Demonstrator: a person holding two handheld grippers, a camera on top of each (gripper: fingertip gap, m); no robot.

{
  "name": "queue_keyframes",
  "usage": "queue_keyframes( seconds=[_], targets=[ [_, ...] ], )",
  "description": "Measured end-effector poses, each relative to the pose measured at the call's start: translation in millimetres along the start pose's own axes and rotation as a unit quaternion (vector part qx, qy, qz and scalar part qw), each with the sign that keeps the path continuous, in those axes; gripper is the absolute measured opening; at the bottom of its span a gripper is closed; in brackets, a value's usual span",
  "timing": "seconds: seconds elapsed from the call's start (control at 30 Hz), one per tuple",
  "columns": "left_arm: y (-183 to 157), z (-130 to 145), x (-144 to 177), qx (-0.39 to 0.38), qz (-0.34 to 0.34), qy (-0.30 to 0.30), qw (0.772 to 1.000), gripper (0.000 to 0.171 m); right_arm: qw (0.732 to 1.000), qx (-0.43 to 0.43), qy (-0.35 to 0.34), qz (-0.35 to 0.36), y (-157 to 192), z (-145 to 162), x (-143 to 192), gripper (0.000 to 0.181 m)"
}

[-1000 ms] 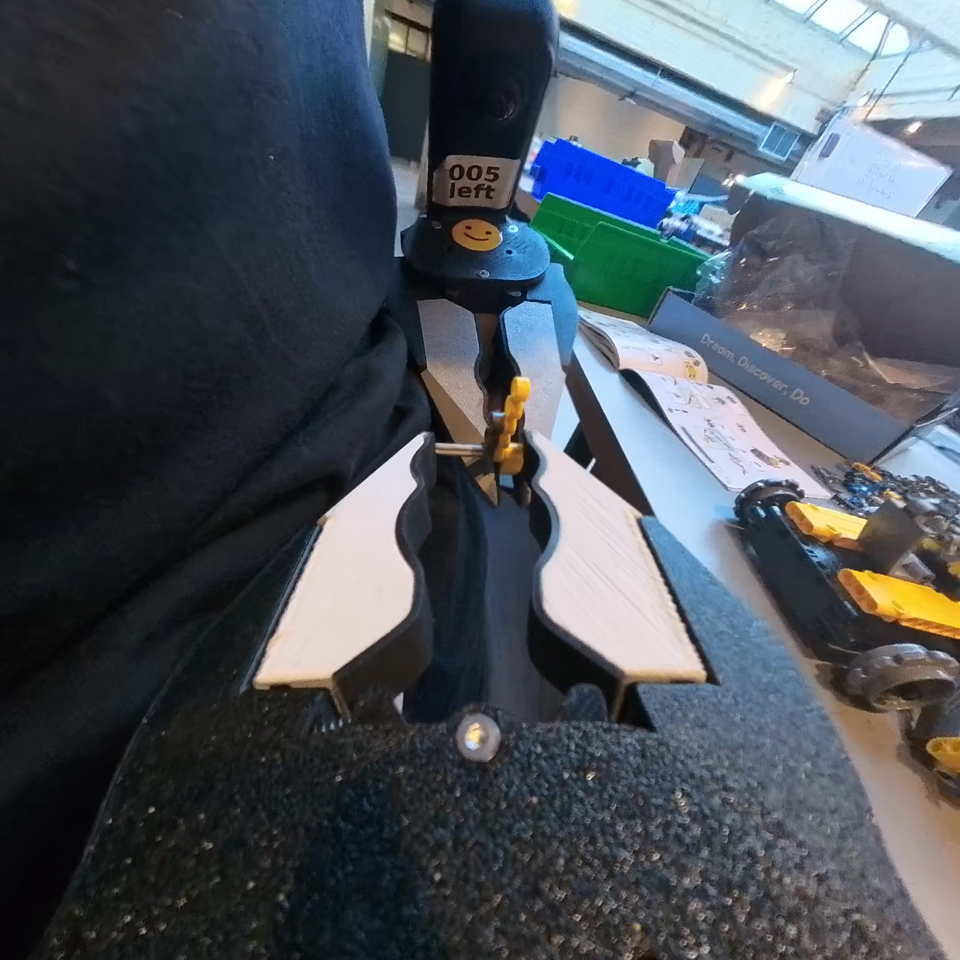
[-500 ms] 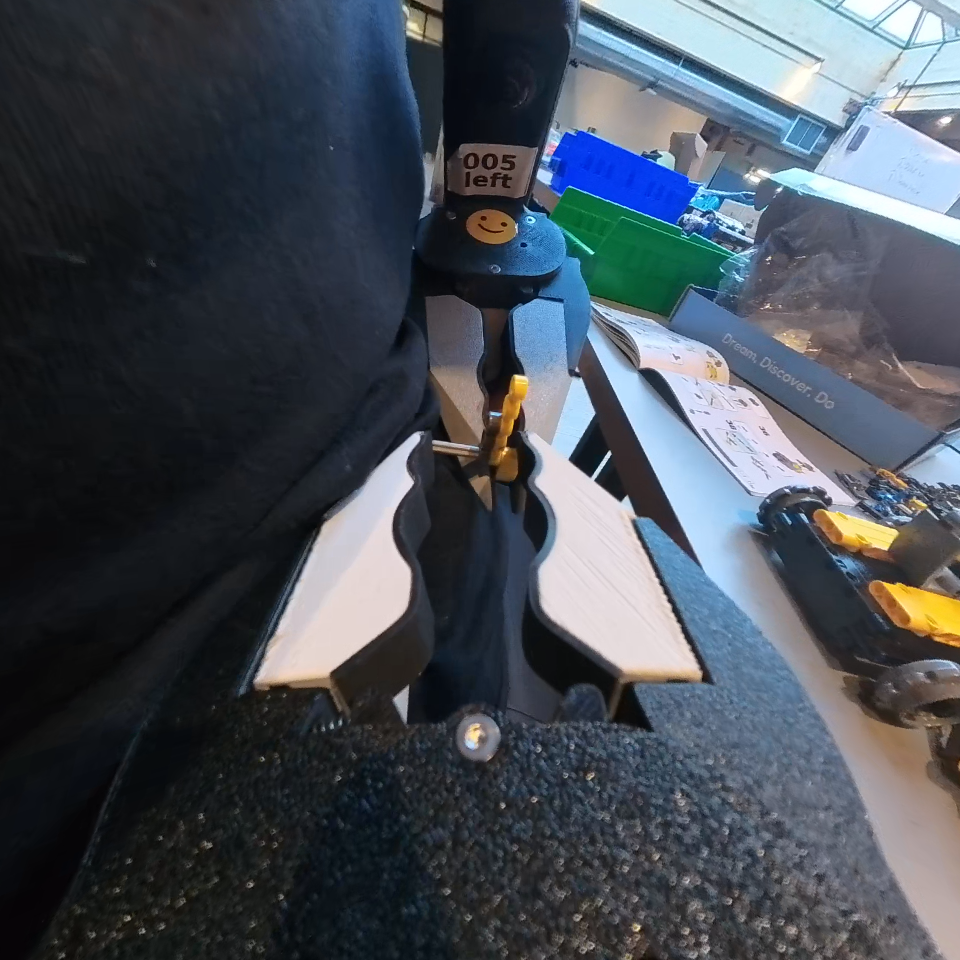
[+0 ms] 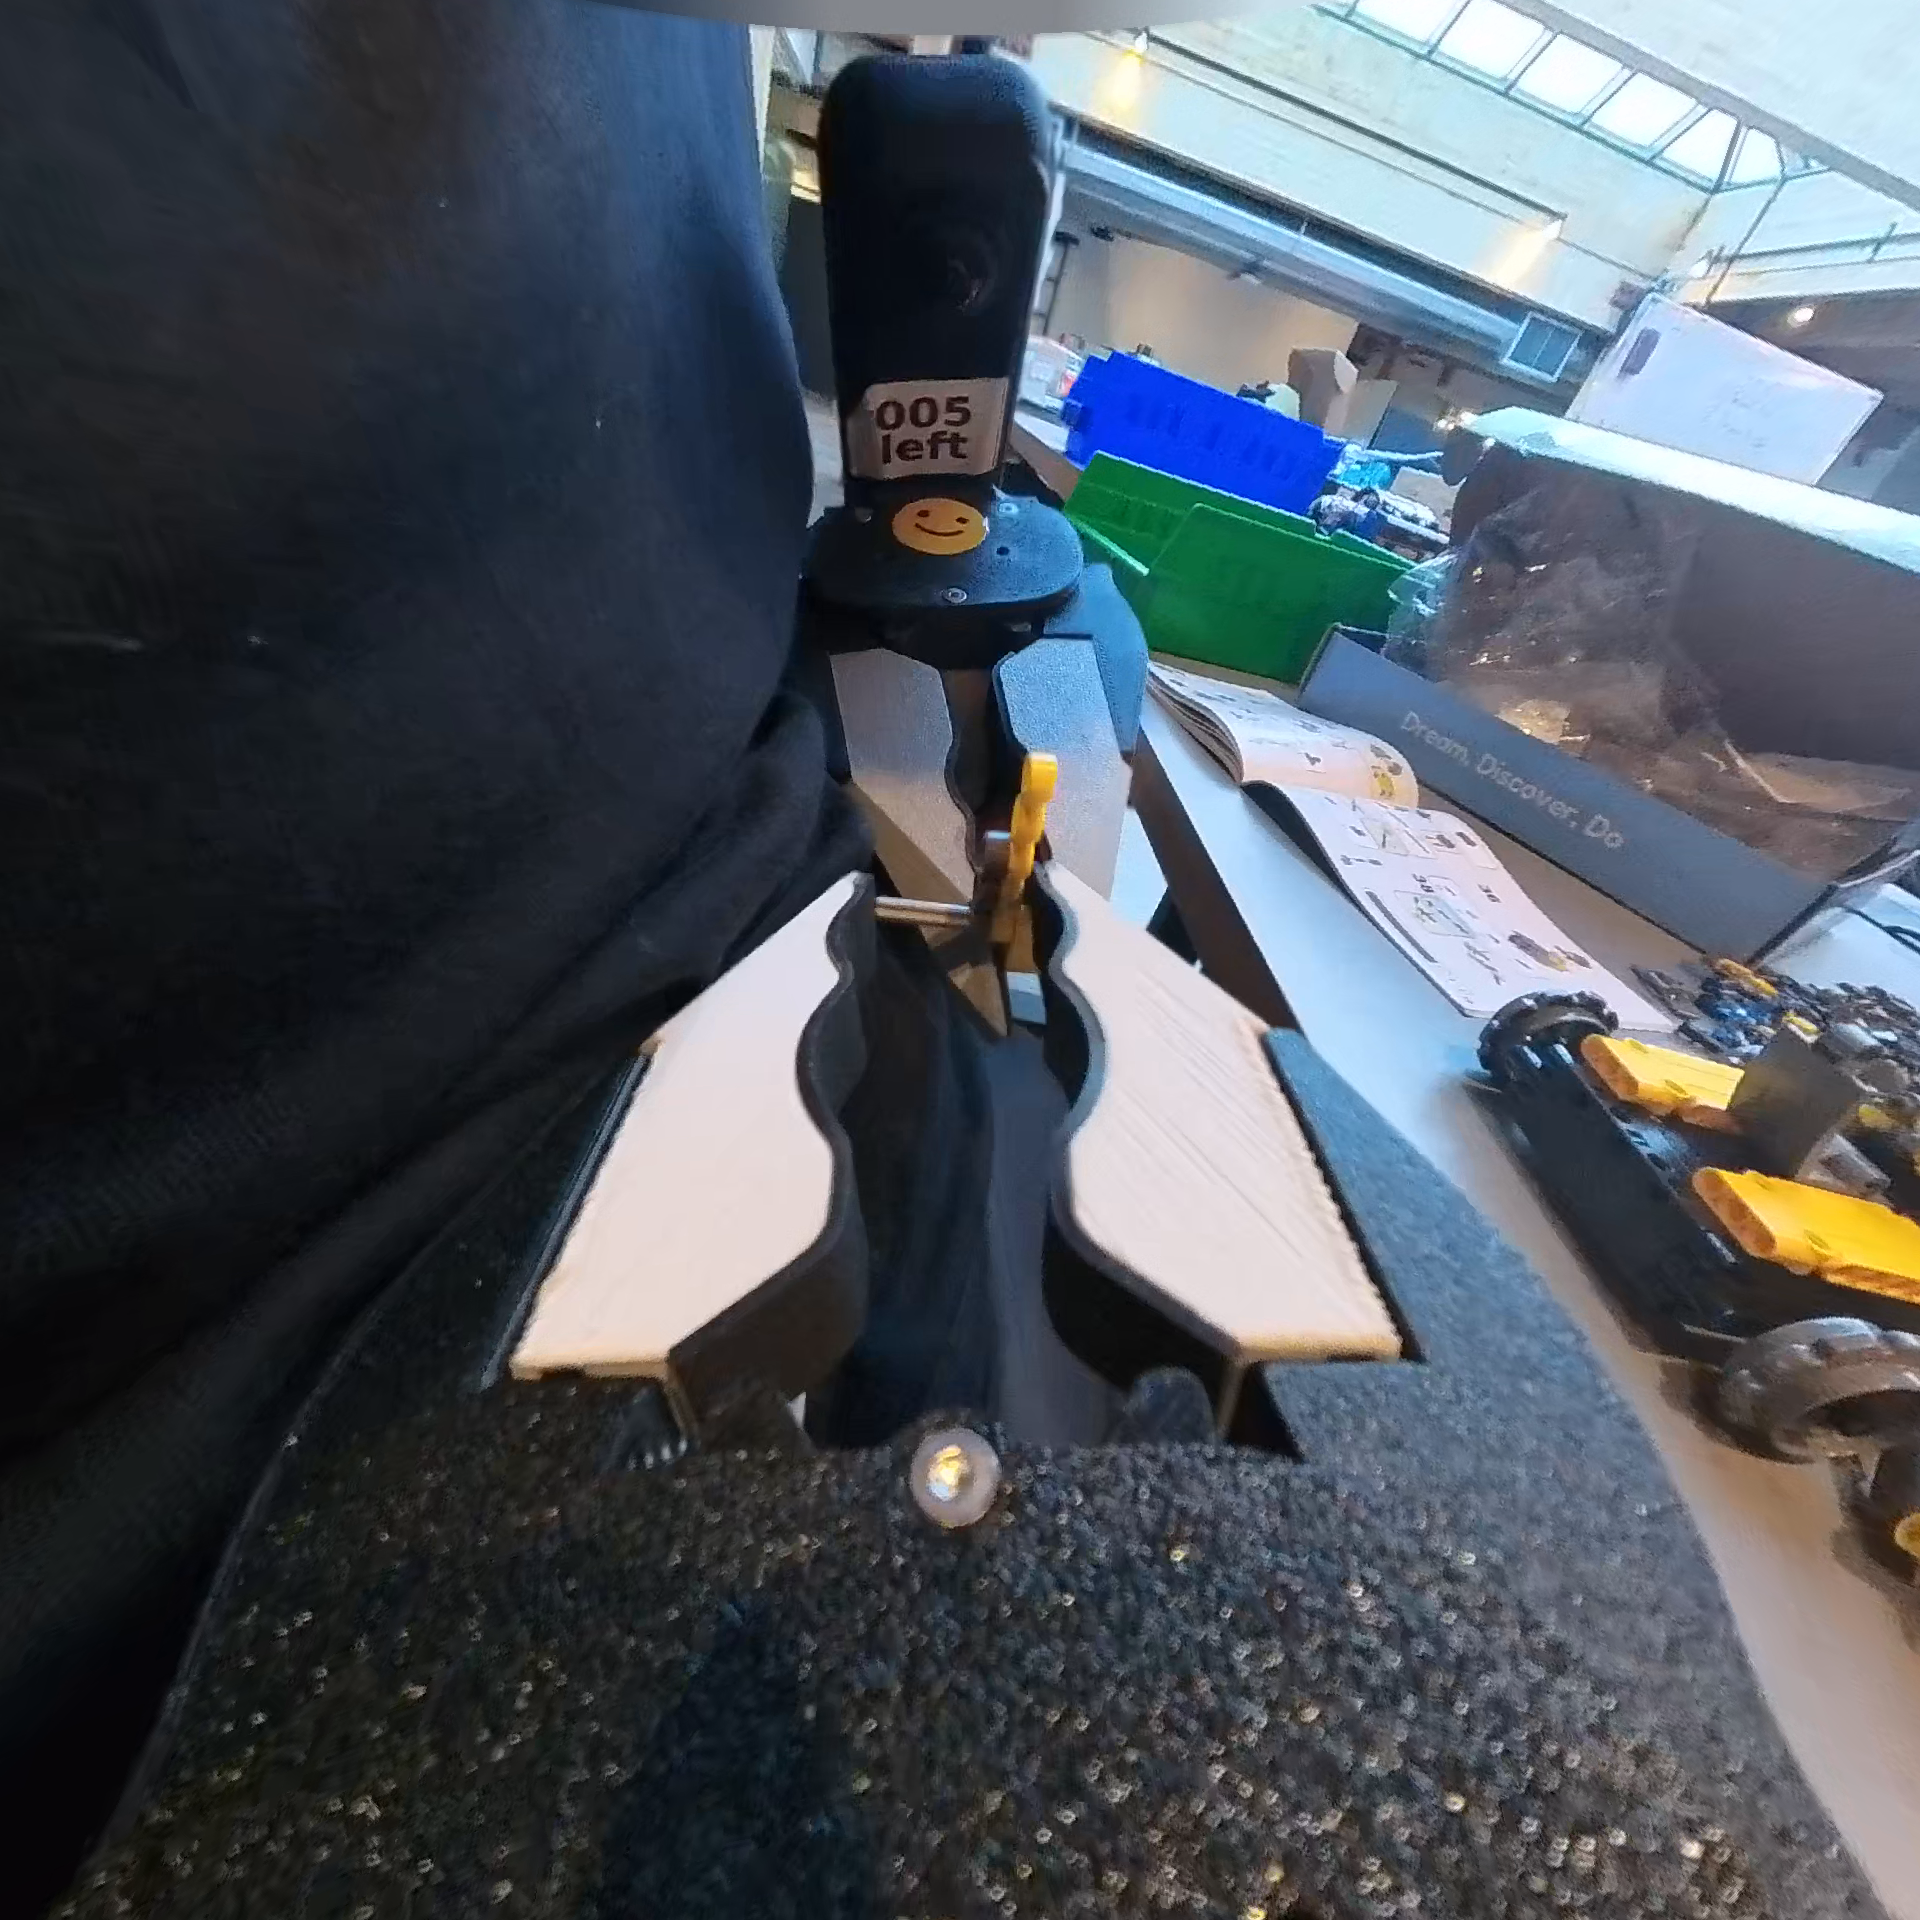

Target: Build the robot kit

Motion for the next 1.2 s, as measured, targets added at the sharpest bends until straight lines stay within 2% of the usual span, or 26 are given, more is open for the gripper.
queue_keyframes(
  seconds=[0.2,0.47,0.5,0.8,1.2],
  targets=[
    [2.4,1.0,-0.9,0.011,0.009,-0.008,1.0,0.005,1.0,0.0,-0.015,-0.008,-4.4,1.7,-2.0,0.033],
    [-2.6,3.4,3.7,0.022,0.018,0.016,0.999,0.004,1.0,-0.007,-0.008,-0.02,0.7,4.2,-7.0,0.033],
    [-4.5,3.9,4.9,0.018,0.019,0.019,0.999,0.004,1.0,-0.008,-0.003,-0.03,4.3,3.8,-9.2,0.027],
    [-12.9,3.4,5.5,-0.009,0.028,0.021,0.999,0.004,0.999,-0.009,0.016,-0.034,12.2,3.3,-9.5,0.026],
    [-17.4,3.3,7.4,-0.017,0.055,0.027,0.998,0.004,0.998,-0.034,0.004,-0.059,15.3,3.4,-10.7,0.025]
  ],
)
Point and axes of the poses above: each gripper's, where its closed fingertips meet, x back along the fingers, z out of its underside, y = z × x across the jaws, the point moved 6 cm from there along x, back along the fingers, and after that the axes turned 12 degrees about -z, right-handed, at the moved point
